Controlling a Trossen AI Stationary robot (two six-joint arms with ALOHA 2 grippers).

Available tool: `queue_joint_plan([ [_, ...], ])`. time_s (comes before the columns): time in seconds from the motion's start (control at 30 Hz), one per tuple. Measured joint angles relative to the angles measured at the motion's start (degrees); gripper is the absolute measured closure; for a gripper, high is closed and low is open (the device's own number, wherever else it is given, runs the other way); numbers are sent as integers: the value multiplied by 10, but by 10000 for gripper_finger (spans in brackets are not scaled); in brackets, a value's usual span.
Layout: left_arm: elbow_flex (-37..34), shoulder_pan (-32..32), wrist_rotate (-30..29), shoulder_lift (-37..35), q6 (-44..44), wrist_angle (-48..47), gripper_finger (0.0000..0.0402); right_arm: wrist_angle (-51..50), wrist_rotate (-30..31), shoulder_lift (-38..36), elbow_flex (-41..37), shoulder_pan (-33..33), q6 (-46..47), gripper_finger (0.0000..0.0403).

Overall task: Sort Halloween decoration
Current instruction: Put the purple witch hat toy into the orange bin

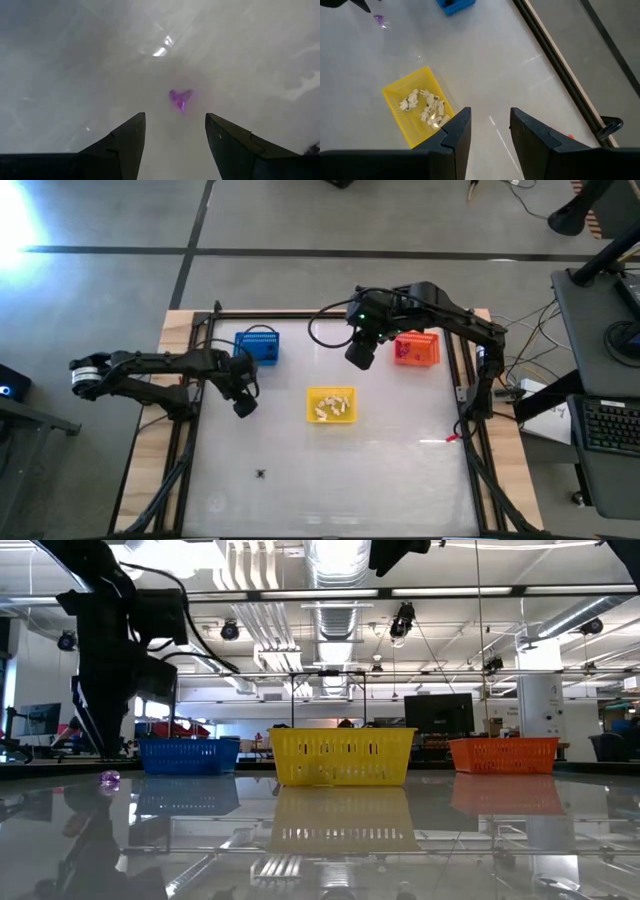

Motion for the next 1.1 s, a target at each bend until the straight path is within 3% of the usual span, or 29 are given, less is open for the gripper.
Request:
queue_joint_plan([
  [0.2,-26,-12,1,15,-21,54,212,0,0,0,0,0,-3,275],
  [0.83,-26,-35,-4,93,-2,88,213,0,0,0,0,-2,-3,275],
  [0.97,-28,-35,-6,88,8,87,240,0,0,0,0,-2,-3,275],
  [1.1,-28,-35,-10,86,22,82,300,0,0,0,0,-2,-3,275],
])
